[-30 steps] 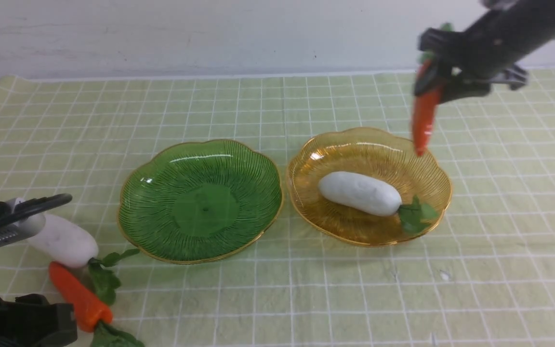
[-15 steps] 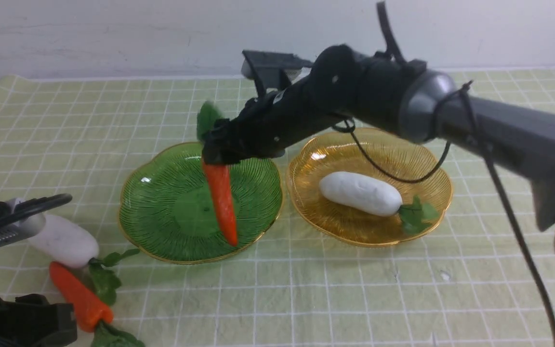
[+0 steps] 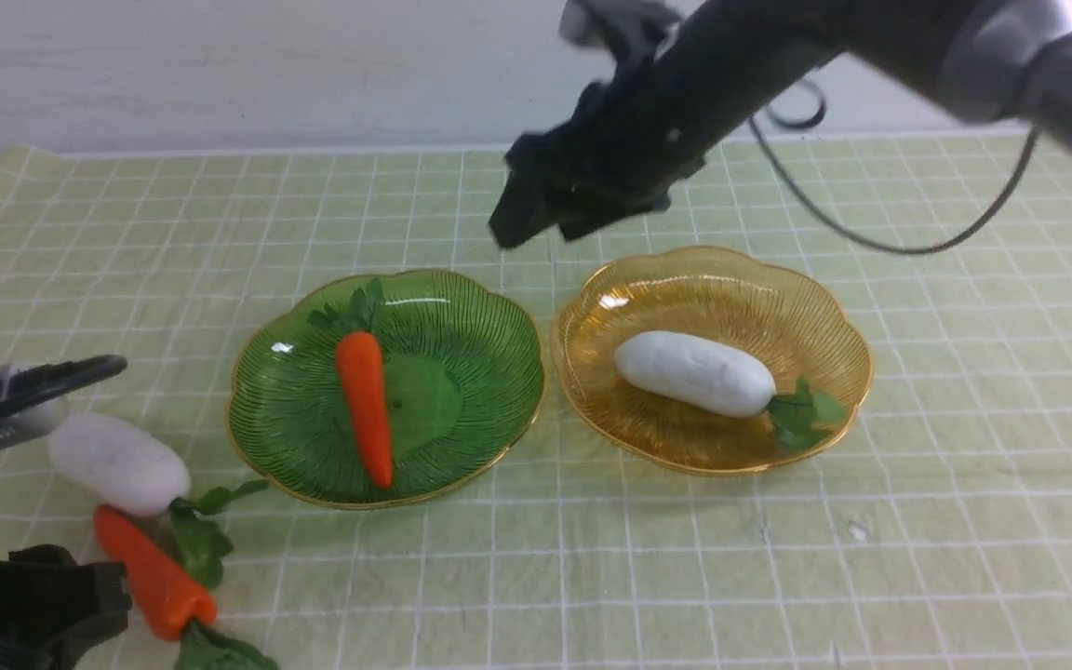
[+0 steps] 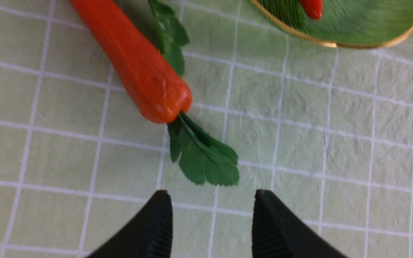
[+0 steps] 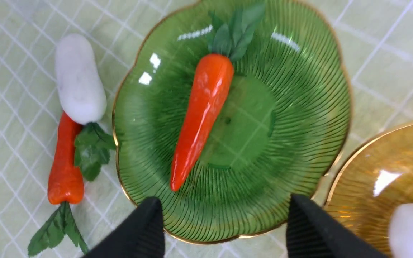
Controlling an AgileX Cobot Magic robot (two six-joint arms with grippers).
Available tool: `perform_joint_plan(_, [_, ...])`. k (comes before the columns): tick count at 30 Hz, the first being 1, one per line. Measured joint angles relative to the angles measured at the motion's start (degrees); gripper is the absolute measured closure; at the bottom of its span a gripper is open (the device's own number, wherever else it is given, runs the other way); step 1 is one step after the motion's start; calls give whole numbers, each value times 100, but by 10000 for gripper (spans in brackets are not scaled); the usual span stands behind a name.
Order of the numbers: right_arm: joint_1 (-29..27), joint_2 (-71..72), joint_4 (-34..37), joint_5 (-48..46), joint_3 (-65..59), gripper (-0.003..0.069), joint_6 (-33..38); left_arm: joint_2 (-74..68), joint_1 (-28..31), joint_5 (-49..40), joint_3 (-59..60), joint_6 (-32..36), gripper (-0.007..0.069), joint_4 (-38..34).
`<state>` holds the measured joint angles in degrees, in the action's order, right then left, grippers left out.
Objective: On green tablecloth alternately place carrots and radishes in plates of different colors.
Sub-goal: 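Pick up the vegetable and place it in the green plate with the right gripper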
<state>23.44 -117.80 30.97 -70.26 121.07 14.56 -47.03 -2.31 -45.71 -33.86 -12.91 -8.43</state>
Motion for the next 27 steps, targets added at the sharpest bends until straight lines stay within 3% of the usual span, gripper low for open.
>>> perform_joint_plan(5, [-92, 294, -304, -65, -66, 448, -311, -84, 0, 326, -4, -378, 328, 374])
perform_joint_plan(7, [-74, 590, -598, -99, -480, 557, -447, -284, 0, 364, -4, -613, 298, 539])
perform_joint_plan(11, [-74, 1338, -847, -105, -1549, 652, -489, -822, 0, 550, -4, -1073, 237, 651])
perform_joint_plan(18, [-74, 3002, -881, -112, -4024, 671, -56, -2281, 0, 1423, -18, -2049, 208, 711])
perform_joint_plan(27, [-74, 3869, -881, -112, -5479, 673, 247, -3766, 0, 2705, -50, -2152, 208, 727])
